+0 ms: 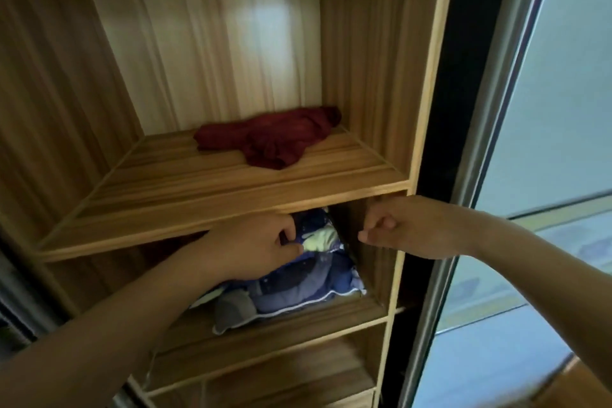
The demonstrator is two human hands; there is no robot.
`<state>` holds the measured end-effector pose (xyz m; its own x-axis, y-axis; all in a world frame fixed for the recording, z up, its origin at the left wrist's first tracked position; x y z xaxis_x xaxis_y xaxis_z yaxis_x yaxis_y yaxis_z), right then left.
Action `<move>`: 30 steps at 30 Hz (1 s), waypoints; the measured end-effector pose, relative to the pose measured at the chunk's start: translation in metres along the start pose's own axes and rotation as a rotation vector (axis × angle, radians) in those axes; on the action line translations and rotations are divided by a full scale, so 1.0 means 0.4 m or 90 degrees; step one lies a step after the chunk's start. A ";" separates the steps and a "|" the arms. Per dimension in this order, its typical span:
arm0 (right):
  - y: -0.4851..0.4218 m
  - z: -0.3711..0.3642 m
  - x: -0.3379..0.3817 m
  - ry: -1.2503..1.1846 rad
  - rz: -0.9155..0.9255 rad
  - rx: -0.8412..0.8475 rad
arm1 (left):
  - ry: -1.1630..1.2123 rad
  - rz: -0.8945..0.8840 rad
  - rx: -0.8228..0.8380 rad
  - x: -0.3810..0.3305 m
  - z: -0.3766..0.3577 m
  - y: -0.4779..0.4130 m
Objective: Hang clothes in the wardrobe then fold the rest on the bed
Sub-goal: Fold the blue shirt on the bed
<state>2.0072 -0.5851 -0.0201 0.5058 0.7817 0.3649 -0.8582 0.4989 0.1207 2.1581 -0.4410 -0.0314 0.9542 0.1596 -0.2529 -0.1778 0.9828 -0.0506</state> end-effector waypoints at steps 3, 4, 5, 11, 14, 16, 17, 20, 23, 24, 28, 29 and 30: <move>0.047 -0.038 -0.086 0.034 -0.092 0.016 | 0.001 -0.042 0.006 -0.048 -0.066 -0.025; 0.066 -0.051 -0.116 0.036 -0.117 0.023 | 0.008 -0.055 0.010 -0.069 -0.094 -0.038; 0.085 -0.063 -0.144 0.033 -0.136 0.027 | 0.014 -0.070 0.017 -0.093 -0.123 -0.053; 0.227 -0.118 -0.355 0.049 -0.292 0.054 | 0.053 -0.208 0.092 -0.316 -0.281 -0.169; 0.317 -0.133 -0.492 0.031 -0.377 0.056 | 0.046 -0.279 0.137 -0.441 -0.352 -0.241; 0.380 -0.139 -0.586 0.014 -0.430 0.052 | 0.039 -0.314 0.177 -0.519 -0.406 -0.294; 0.411 -0.144 -0.634 0.001 -0.454 0.050 | 0.025 -0.331 0.194 -0.557 -0.432 -0.321; 0.507 -0.155 -0.771 -0.043 -0.531 0.047 | -0.006 -0.375 0.240 -0.673 -0.506 -0.409; 0.588 -0.158 -0.892 -0.088 -0.577 0.032 | -0.018 -0.404 0.262 -0.785 -0.568 -0.500; 0.614 -0.157 -0.931 -0.100 -0.590 0.024 | -0.027 -0.415 0.267 -0.824 -0.589 -0.529; 0.727 -0.145 -1.077 -0.126 -0.654 -0.013 | -0.049 -0.460 0.292 -0.986 -0.663 -0.634; 0.761 -0.143 -1.109 -0.134 -0.672 -0.022 | -0.048 -0.474 0.297 -1.029 -0.680 -0.656; 0.795 -0.141 -1.136 -0.143 -0.689 -0.032 | -0.046 -0.490 0.299 -1.073 -0.694 -0.674</move>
<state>1.5092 -0.7606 -0.1996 0.9553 -0.1601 0.2487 0.0355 0.8968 0.4410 1.7298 -0.8005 -0.1775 0.7839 -0.5684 -0.2497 0.6178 0.7543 0.2222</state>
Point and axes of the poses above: each hand's wrist, its own y-axis away from the middle knuckle, its own z-axis out of the back of the hand, x = y × z, the point moved 8 cm from there along -y, towards the middle knuckle, and after that the axes turned 11 degrees about -z, right-handed, at the moved point
